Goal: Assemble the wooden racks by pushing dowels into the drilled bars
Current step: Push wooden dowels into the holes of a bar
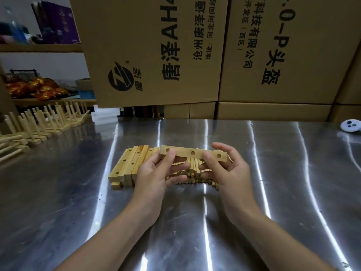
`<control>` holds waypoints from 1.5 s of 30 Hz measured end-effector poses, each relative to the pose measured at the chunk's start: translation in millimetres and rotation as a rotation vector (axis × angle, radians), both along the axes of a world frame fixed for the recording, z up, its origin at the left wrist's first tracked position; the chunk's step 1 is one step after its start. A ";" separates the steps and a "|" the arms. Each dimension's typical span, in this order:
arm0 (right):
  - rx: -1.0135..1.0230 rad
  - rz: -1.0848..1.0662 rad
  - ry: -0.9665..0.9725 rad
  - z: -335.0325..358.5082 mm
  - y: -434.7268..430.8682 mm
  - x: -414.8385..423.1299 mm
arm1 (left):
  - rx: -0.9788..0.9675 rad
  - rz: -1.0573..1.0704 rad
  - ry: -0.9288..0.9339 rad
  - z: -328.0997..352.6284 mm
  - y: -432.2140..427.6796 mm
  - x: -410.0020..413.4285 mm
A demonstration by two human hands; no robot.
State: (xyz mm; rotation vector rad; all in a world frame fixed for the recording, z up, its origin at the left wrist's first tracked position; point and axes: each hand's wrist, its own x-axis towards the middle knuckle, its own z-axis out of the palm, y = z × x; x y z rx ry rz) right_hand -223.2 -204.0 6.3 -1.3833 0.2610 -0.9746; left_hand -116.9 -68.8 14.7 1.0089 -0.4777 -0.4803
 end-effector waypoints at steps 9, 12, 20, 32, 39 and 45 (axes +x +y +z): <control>-0.233 0.015 0.065 1.9 -7.7 -14.0 | -0.014 -0.086 -0.036 -6.9 0.1 7.0; -0.219 0.088 0.068 5.5 -14.5 -16.1 | -0.018 -0.092 -0.064 -6.0 3.3 9.5; -0.075 0.128 -0.005 6.1 -24.7 -17.4 | 0.023 -0.043 -0.132 -6.5 7.0 14.7; -0.258 0.086 0.011 7.3 -30.0 -18.9 | 0.004 -0.034 -0.280 -1.1 13.7 22.5; -0.317 0.027 0.037 3.1 -31.4 -20.2 | 0.044 0.008 -0.318 -5.4 10.5 25.7; -0.333 0.003 0.051 0.5 -30.0 -18.9 | 0.140 0.060 -0.466 -4.0 14.5 27.5</control>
